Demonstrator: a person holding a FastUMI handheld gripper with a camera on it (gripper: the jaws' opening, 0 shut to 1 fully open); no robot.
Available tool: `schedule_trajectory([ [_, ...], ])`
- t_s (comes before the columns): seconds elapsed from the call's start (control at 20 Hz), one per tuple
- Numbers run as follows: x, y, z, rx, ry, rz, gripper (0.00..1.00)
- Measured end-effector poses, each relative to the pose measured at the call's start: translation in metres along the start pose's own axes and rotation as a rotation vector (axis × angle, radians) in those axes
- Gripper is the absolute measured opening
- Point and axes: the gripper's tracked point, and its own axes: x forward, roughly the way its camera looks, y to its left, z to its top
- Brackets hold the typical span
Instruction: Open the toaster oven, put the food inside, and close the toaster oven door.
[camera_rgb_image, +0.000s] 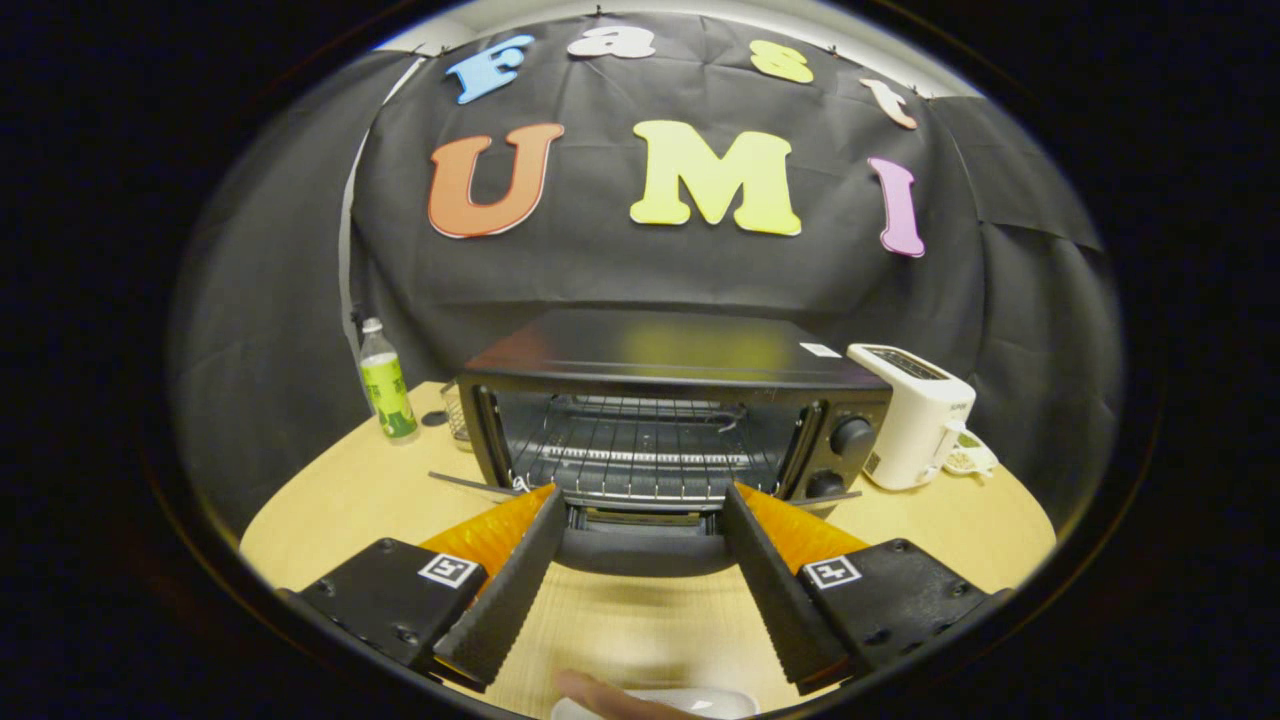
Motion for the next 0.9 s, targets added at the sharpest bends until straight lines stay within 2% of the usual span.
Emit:
schedule_trajectory([
  [0.35, -0.015, 0.0, -0.044, -0.003, 0.096, 0.009, 1.0],
  [0.5, -0.019, -0.008, -0.064, 0.016, 0.15, -0.012, 1.0],
  [0.9, -0.06, -0.013, -0.056, 0.005, 0.09, 0.004, 1.0],
])
